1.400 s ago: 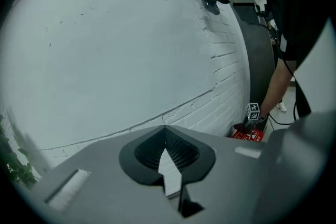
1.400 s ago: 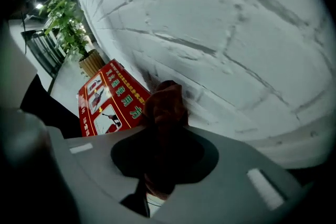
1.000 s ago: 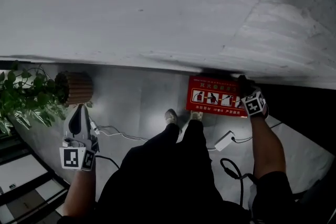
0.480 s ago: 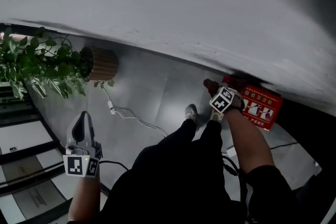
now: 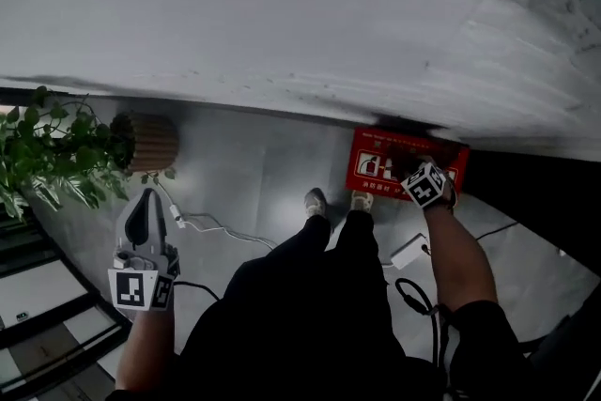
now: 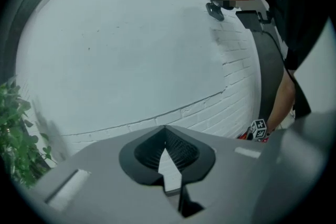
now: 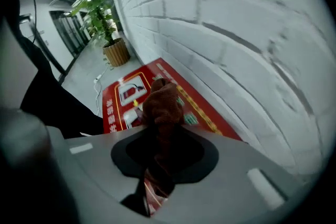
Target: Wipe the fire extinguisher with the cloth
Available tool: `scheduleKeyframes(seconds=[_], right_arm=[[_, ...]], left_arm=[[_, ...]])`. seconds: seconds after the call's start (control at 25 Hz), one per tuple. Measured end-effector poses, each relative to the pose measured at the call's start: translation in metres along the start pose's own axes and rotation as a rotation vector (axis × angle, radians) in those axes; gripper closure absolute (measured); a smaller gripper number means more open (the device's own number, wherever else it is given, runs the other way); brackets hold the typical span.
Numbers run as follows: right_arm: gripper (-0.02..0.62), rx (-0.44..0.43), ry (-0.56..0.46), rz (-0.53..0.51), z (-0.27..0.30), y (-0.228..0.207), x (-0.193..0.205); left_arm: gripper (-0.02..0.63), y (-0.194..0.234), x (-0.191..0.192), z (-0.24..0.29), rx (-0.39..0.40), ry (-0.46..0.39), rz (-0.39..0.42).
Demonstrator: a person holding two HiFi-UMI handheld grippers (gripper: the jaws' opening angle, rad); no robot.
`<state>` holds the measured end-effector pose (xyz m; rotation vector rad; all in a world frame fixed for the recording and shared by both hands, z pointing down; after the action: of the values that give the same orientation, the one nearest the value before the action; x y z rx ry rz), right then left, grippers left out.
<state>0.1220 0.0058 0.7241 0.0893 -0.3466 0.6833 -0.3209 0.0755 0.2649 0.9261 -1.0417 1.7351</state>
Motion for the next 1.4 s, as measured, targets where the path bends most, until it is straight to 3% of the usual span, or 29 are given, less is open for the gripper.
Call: scheduleKeyframes(seconds=[0.16, 0.32, 0.44, 0.48, 0.52, 0.6, 0.68, 0.8, 0.92, 1.04, 1.16, 1.28, 1.4], right_arm=[[0.520, 0.082, 0.051, 0.165, -0.027, -0.050, 0.073], [0.520, 0.136, 0.116, 0.353, -0.055, -0.083, 0.142], [0.517, 0.197, 0.082, 0.550, -0.072, -0.105, 0.160], [0.517, 0.217, 0.051, 0.558, -0.076, -0.105, 0.156], [0.517, 0.226, 0.014, 0.504, -0.077, -0.097, 0.142], [0.517, 0.213, -0.053, 0.272, -0.072, -0.066, 0.093], [0.517, 0.135, -0.120, 0.076, -0.054, -0.016, 0.031], [0.517, -0.021, -0.202, -0.085, -0.021, 0.063, -0.066], [0.517, -0.112, -0.186, -0.207, 0.015, 0.114, -0.130], [0.515, -0.176, -0.039, -0.240, 0.052, 0.132, -0.128], [0.518, -0.223, -0.014, -0.136, 0.058, 0.128, -0.099], [0.520, -0.166, -0.044, -0.139, 0.045, 0.111, -0.074], [0.520, -0.103, -0.037, -0.093, 0.028, 0.083, -0.041]], left_arm=[[0.606, -0.020, -0.008, 0.031, 0.098, -0.018, -0.004], [0.606, -0.026, -0.012, 0.048, 0.143, -0.020, -0.007], [0.606, -0.033, -0.012, 0.056, 0.162, -0.027, -0.016], [0.606, -0.036, -0.012, 0.056, 0.167, -0.029, -0.015], [0.606, -0.037, -0.011, 0.055, 0.168, -0.030, -0.012], [0.606, -0.033, -0.008, 0.048, 0.151, -0.026, -0.005], [0.606, -0.022, -0.005, 0.038, 0.110, -0.020, -0.018], [0.606, -0.009, -0.007, 0.022, 0.047, -0.014, -0.024], [0.606, 0.001, -0.009, -0.003, -0.009, -0.003, -0.009], [0.606, 0.017, -0.002, -0.037, -0.085, 0.016, -0.009], [0.606, 0.026, 0.006, -0.060, -0.143, 0.030, -0.035], [0.606, 0.024, 0.018, -0.060, -0.138, 0.034, -0.055], [0.606, 0.012, 0.019, -0.043, -0.080, 0.017, -0.080]])
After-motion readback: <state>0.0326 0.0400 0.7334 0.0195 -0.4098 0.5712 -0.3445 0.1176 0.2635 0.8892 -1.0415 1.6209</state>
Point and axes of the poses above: the fingertips, and each gripper's own axes: z forward along the fingers, y to its left, x out of its underside, the point moved 3 cm from there along -z, backward along the fingers, and after that the axes turned 3 degrees about x, right-handed, at the moved point
